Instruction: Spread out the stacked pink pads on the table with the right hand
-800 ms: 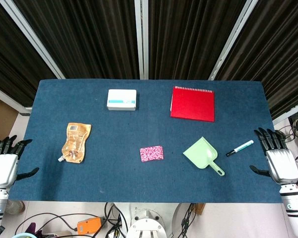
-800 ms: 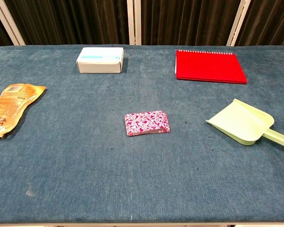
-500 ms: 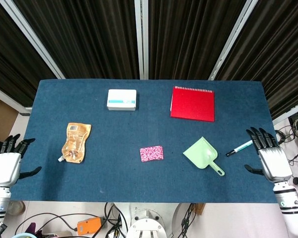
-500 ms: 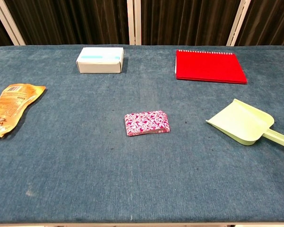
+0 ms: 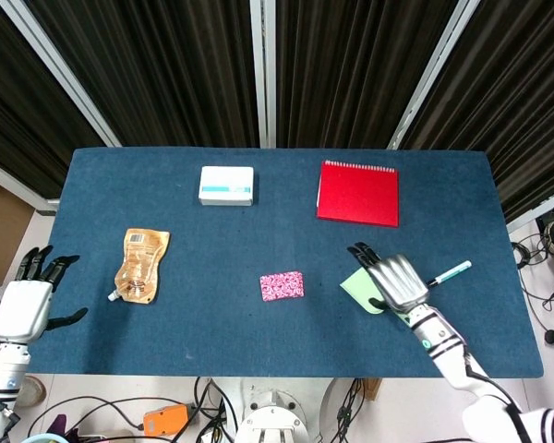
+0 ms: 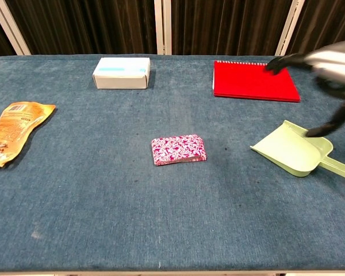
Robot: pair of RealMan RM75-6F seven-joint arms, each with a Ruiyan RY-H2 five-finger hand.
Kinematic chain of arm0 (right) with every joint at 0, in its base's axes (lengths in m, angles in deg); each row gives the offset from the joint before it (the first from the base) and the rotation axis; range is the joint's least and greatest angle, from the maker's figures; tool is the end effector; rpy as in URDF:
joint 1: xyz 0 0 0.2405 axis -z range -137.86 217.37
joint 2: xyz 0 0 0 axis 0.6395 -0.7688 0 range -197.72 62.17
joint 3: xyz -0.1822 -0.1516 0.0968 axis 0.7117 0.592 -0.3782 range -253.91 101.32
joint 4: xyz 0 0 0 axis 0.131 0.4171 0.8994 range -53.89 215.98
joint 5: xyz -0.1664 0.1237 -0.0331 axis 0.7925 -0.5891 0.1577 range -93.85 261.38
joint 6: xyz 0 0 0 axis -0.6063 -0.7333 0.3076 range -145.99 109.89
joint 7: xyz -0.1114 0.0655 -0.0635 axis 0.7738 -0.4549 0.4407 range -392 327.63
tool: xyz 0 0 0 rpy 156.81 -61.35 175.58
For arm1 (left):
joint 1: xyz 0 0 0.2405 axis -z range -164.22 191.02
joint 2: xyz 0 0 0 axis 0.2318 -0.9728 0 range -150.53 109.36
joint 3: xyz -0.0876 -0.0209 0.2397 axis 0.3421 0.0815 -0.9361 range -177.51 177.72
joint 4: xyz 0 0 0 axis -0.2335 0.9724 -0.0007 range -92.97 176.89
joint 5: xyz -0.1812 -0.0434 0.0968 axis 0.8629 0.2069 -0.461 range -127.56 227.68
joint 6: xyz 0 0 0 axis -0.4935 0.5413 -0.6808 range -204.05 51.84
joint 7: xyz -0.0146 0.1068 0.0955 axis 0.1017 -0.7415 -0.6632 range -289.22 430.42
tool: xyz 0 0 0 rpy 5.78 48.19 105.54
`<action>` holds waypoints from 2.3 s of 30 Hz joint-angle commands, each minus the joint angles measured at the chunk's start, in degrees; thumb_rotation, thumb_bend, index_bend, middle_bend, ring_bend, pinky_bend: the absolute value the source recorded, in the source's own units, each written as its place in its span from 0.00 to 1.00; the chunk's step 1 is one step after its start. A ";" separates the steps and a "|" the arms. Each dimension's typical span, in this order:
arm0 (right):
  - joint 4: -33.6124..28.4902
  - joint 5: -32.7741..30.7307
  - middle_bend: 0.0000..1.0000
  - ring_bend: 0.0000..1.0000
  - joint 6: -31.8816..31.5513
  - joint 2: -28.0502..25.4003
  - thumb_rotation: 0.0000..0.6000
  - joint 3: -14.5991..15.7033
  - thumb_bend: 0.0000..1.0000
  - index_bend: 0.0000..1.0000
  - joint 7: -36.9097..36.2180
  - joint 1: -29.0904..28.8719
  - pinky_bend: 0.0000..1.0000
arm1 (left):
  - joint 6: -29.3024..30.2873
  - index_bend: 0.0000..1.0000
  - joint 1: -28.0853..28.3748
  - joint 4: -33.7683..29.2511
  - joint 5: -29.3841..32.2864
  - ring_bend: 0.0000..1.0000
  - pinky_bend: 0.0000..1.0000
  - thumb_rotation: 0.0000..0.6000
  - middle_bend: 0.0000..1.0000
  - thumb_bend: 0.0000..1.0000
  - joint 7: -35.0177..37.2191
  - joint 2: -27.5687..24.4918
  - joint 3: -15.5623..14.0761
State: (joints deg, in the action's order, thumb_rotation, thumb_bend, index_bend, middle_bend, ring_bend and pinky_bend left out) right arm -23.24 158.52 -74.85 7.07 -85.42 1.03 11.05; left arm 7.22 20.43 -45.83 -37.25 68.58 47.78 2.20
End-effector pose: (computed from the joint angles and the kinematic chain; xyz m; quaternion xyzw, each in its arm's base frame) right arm -0.1663 -0.2739 0.0403 0.7856 -0.2995 0.3285 0.4304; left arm -0.3128 0.1908 0.1353 -0.6236 -0.3716 -0.3790 0.5740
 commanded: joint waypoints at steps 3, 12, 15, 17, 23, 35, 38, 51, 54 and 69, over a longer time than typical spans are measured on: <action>1.64 -17.16 0.22 0.88 4.05 13.36 1.00 -2.65 0.27 0.24 15.77 -10.74 1.00 | -0.14 0.18 -0.09 1.02 0.11 0.05 0.00 1.00 0.23 0.04 0.72 0.42 -0.30; 6.01 -32.43 0.22 0.88 -0.82 24.30 1.00 -2.90 0.36 0.25 26.86 -19.67 1.00 | -0.38 0.18 -0.23 3.64 0.35 0.04 0.00 1.00 0.23 0.04 2.89 1.13 -0.64; 7.37 -35.55 0.22 0.88 -2.49 26.60 1.00 -3.09 0.39 0.25 29.07 -21.80 1.00 | -0.53 0.18 -0.13 4.40 0.26 0.04 0.00 1.00 0.23 0.04 3.53 1.42 -0.71; 8.51 -37.49 0.22 0.88 -3.54 28.09 1.00 -3.22 0.40 0.25 30.19 -23.15 1.00 | -0.57 0.18 -0.06 4.99 0.17 0.04 0.00 1.00 0.23 0.04 3.97 1.67 -0.73; 11.17 -40.85 0.22 0.88 -5.72 30.74 1.00 -2.96 0.46 0.27 31.61 -25.62 1.00 | -0.63 0.18 -0.02 6.36 0.03 0.04 0.00 1.00 0.23 0.04 4.98 2.14 -0.92; 12.58 -41.14 0.24 0.88 -7.32 31.59 1.00 -1.28 0.46 0.31 29.59 -26.80 1.00 | -0.15 0.18 -0.24 7.31 0.00 0.03 0.00 1.00 0.23 0.04 5.63 2.45 -1.02; 12.45 -41.08 0.24 0.88 -7.70 31.55 1.00 -1.12 0.46 0.31 29.22 -26.99 1.00 | -0.19 0.18 -0.16 7.33 -0.03 0.03 0.00 1.00 0.23 0.04 5.57 2.47 -1.00; 13.00 -40.63 0.32 0.89 -8.65 32.13 1.00 -0.59 0.46 0.41 27.93 -27.76 1.00 | -0.42 0.18 -0.09 7.35 0.21 0.03 0.00 1.00 0.23 0.04 5.39 2.39 -1.03; 13.11 -40.33 0.34 0.89 -8.85 32.25 1.00 -0.39 0.46 0.43 27.65 -27.80 1.00 | -0.52 0.18 -0.03 7.33 0.15 0.03 0.00 1.00 0.23 0.04 5.35 2.39 -1.10; 9.49 -34.25 0.44 0.92 -10.97 27.99 1.00 -0.33 0.52 0.53 22.16 -25.45 1.00 | -0.49 0.18 0.15 6.75 0.11 0.03 0.00 1.00 0.23 0.04 4.95 1.95 -0.98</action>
State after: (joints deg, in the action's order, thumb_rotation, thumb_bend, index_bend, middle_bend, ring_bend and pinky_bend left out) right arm -13.01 123.73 -85.36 35.91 -85.62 23.84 -14.90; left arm 6.74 20.57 -39.08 -37.14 73.53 49.73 1.21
